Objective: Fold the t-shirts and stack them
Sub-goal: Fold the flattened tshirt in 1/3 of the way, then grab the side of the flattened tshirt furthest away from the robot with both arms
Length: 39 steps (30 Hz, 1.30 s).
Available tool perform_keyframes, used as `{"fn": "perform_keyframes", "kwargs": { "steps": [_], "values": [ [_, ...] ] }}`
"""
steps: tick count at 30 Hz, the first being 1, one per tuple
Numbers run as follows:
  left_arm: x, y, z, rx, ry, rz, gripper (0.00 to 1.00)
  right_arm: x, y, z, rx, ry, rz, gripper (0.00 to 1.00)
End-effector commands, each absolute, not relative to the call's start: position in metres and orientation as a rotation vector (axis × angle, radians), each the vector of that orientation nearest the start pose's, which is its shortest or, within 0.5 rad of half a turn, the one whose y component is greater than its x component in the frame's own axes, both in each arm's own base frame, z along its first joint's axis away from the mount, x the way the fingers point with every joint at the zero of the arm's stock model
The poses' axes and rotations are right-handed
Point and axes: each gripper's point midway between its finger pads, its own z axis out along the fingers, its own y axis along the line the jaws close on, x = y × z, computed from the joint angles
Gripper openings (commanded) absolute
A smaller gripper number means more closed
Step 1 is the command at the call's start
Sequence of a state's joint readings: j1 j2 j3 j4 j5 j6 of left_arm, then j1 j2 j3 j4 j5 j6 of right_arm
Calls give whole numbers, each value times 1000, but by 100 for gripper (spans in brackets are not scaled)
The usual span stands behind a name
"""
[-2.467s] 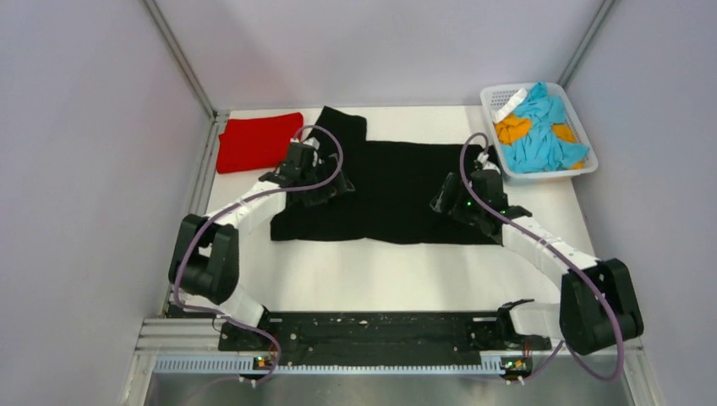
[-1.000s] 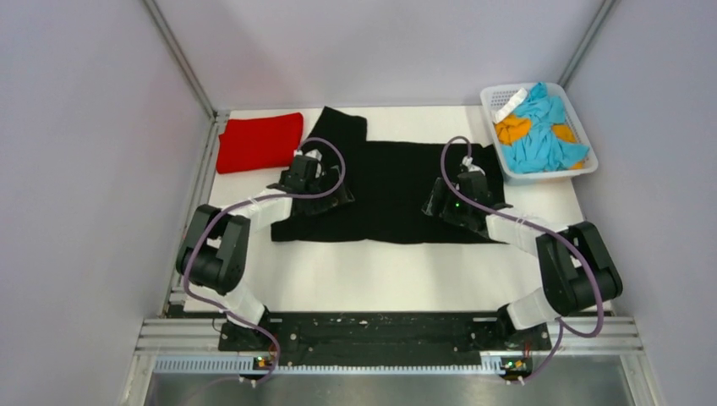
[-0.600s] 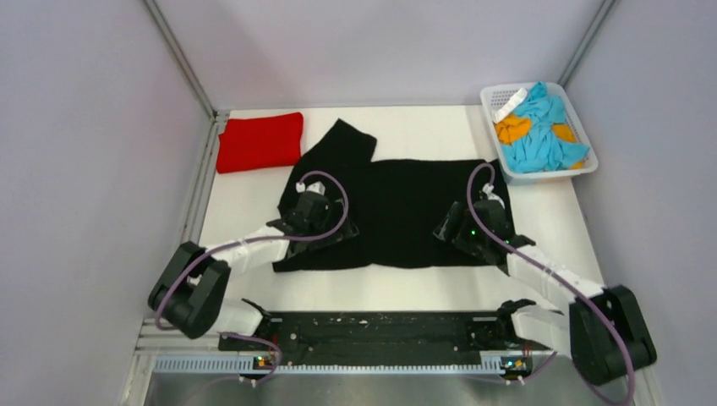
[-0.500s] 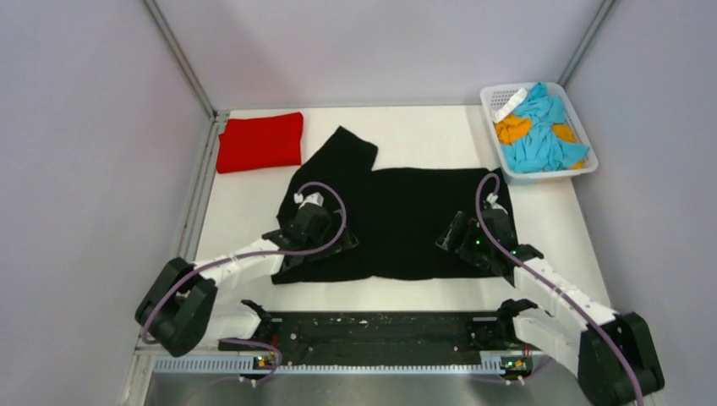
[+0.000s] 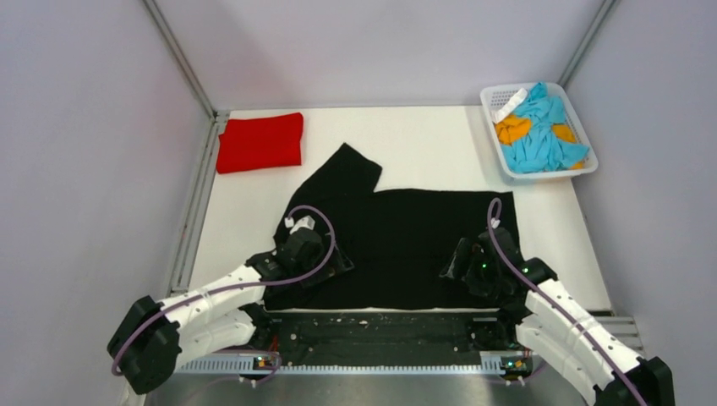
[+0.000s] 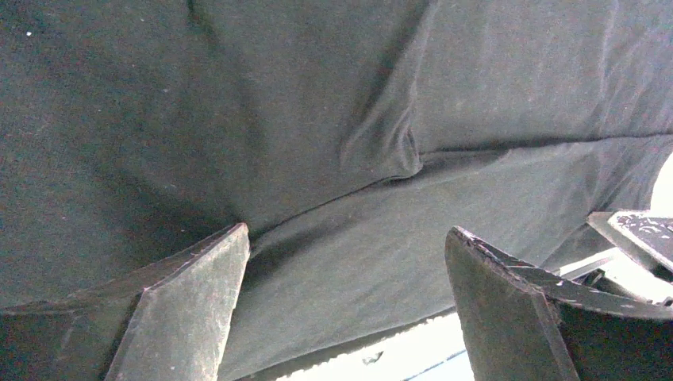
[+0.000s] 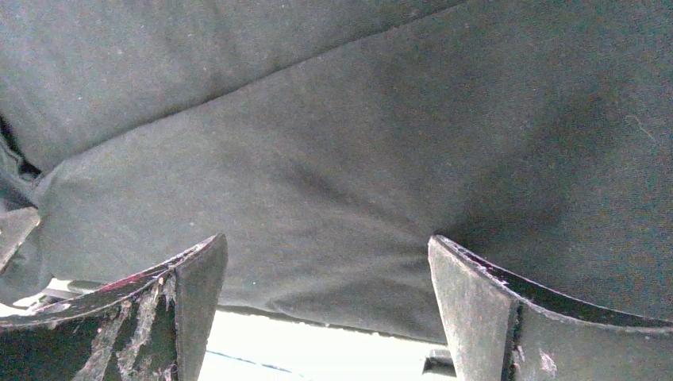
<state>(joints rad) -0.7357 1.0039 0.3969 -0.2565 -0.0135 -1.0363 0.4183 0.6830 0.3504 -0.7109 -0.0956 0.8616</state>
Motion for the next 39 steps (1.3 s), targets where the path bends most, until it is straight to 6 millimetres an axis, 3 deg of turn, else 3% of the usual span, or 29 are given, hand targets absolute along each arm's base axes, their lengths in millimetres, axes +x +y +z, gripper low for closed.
{"fn": "perform_keyframes", "kwargs": {
  "steps": [1,7,11,15,18,20,22,26,32,36,39],
  "values": [
    [133,-156,11,-510,2680,-497,99,108,99,26,622,2758,428,96],
    [138,-161,21,-459,2637,-556,99,132,94,50,594,2607,428,97],
    [146,-157,32,-469,2573,-550,99,162,95,90,536,2434,458,99],
    [171,-156,69,-420,2436,-542,99,190,94,132,507,2280,467,99],
    [201,-169,111,-332,2285,-591,99,211,97,158,501,2169,491,99],
    [225,-177,147,-290,2194,-601,99,222,97,166,481,2122,484,99],
    [253,-177,171,-287,2148,-543,99,231,94,170,488,2091,457,99],
    [322,-175,189,-280,2146,-500,99,250,88,181,469,2026,390,99],
    [434,-173,175,-175,2218,-318,99,257,76,162,500,2016,293,99],
    [499,-172,160,-107,2267,-161,99,258,69,157,507,2005,247,99],
    [541,-168,141,-122,2287,-155,99,258,65,150,514,2012,220,99]
  ]
}}
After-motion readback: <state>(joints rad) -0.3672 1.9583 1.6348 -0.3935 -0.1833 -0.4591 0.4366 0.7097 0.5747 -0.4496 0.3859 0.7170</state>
